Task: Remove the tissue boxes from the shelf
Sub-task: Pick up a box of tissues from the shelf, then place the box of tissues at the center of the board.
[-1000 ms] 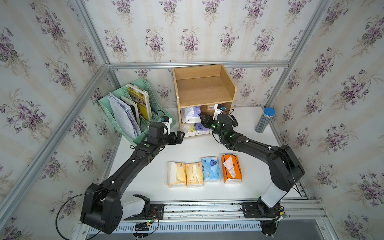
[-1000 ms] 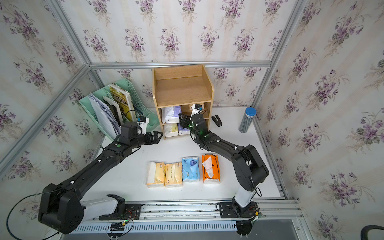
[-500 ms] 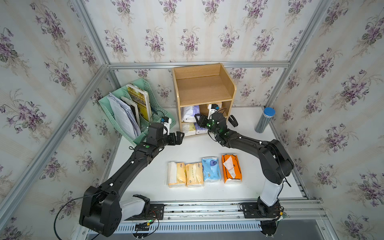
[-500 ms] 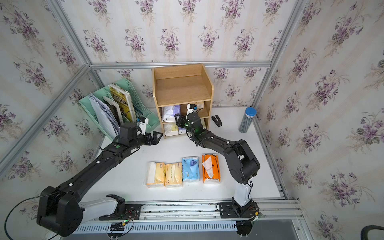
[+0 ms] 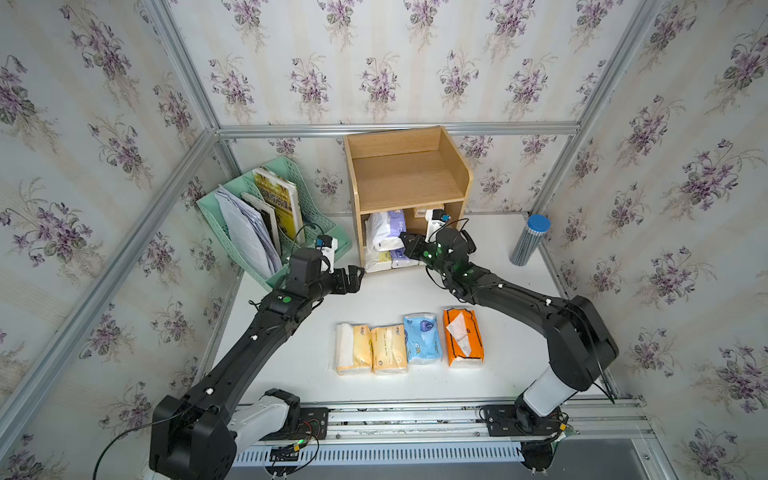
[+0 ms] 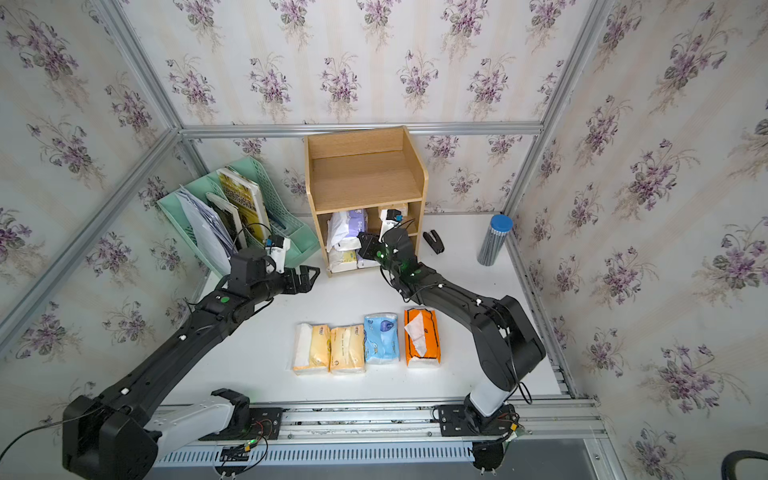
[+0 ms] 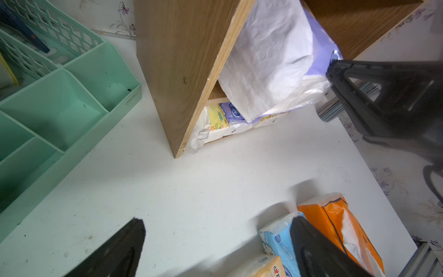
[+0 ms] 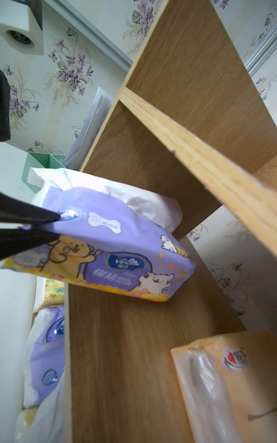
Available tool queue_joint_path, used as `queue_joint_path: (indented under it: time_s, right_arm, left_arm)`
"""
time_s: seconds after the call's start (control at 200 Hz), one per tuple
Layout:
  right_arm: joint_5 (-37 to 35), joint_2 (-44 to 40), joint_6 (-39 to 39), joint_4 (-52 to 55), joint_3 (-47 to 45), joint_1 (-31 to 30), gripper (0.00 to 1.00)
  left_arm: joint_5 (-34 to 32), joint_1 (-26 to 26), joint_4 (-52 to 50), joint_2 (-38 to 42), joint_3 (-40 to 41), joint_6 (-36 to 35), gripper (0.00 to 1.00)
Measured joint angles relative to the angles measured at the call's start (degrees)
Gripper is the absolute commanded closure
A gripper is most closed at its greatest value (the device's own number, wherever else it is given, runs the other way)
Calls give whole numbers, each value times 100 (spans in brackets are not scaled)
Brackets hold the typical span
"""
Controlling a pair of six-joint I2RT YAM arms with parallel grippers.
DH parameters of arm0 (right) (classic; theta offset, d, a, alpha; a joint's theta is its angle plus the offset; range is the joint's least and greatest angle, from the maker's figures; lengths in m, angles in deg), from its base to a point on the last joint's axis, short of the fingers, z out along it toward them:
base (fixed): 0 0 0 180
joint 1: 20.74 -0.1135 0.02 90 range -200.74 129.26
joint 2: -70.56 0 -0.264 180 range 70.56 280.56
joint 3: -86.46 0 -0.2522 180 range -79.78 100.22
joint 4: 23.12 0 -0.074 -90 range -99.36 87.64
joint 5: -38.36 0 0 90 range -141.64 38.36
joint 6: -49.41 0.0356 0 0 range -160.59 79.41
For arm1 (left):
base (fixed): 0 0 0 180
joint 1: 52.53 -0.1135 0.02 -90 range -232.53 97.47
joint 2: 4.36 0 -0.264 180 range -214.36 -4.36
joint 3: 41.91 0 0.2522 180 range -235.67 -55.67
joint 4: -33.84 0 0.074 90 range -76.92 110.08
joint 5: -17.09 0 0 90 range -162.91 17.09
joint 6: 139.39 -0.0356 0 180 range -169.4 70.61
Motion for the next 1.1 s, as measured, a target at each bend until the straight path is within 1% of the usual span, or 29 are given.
queue_joint_path:
  time_s: [0.235, 0.435, 0.555, 0.685, 0.77, 0.859, 0.999, 1.099]
  right_arm:
    - [107, -828, -144, 245, -723, 0, 100]
    - [184, -1661, -293, 452, -1650, -42, 100]
    - [269, -2070, -310, 616, -2225, -170, 100]
    - [229, -2347, -310, 817, -2693, -387, 100]
    - [184, -2413, -289, 778, -2909, -501, 100]
    - [138, -2341, -262, 754, -2979, -590, 100]
    - [81, -2013, -142, 494, -2970, -719, 100]
    - [11, -1635, -74, 363, -2789, -846, 100]
  left_arm:
    - [-101, 0, -330, 472, 68, 157, 1]
    - [-142, 79, -420, 966, 315, 450, 1]
    - [-286, 308, -476, 1257, 459, 656, 1]
    - [-546, 734, -514, 1344, 457, 778, 1]
    - [-763, 994, -588, 1285, 365, 780, 1]
    - [-929, 1113, -597, 1213, 286, 800, 1]
    - [-1121, 1217, -619, 1169, 260, 837, 1]
    - [-1209, 1235, -625, 1169, 260, 837, 1]
